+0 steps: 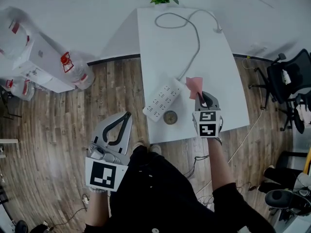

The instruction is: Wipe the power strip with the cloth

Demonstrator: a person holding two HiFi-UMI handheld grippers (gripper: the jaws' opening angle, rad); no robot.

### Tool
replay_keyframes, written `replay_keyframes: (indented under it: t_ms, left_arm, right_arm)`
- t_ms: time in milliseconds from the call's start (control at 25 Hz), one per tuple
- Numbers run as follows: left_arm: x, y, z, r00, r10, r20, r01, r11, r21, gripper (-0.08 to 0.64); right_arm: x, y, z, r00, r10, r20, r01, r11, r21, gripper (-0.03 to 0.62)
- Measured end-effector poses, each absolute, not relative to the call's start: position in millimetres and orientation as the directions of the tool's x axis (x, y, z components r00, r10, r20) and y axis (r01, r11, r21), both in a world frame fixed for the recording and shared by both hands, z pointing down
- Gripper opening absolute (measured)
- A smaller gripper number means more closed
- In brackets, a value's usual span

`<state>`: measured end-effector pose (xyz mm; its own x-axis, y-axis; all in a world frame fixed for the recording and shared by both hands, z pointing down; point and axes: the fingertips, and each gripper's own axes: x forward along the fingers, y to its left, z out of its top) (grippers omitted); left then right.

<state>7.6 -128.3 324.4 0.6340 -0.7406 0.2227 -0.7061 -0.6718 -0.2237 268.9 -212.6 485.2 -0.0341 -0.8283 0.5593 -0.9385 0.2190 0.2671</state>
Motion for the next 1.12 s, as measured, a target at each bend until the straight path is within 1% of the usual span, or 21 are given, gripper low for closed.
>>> replay_keyframes:
  t_ms: [240, 560, 1120]
  left_arm:
    - [-1, -130, 325, 0.626, -0.749, 0.219, -0.716, -0.663, -0.22, 0.014]
    - [-20, -132, 328, 0.6, -0.766, 0.23, -0.738, -0.641, -0.212, 0.014]
    - [-37, -134, 334, 0.579, -0.777, 0.247, -0.752, -0.626, -0.207, 0.014]
  right_arm:
    - [273, -230, 509, -0.007, -0.797, 0.603, -0.925, 0.235, 0.299, 0.051]
    - [264, -245, 536, 0.006, -0.74, 0.672, -0.88, 0.315, 0.354, 0.051]
    - [228, -246, 560, -0.036, -0.695, 0.718, -0.855, 0.394, 0.338, 0.051]
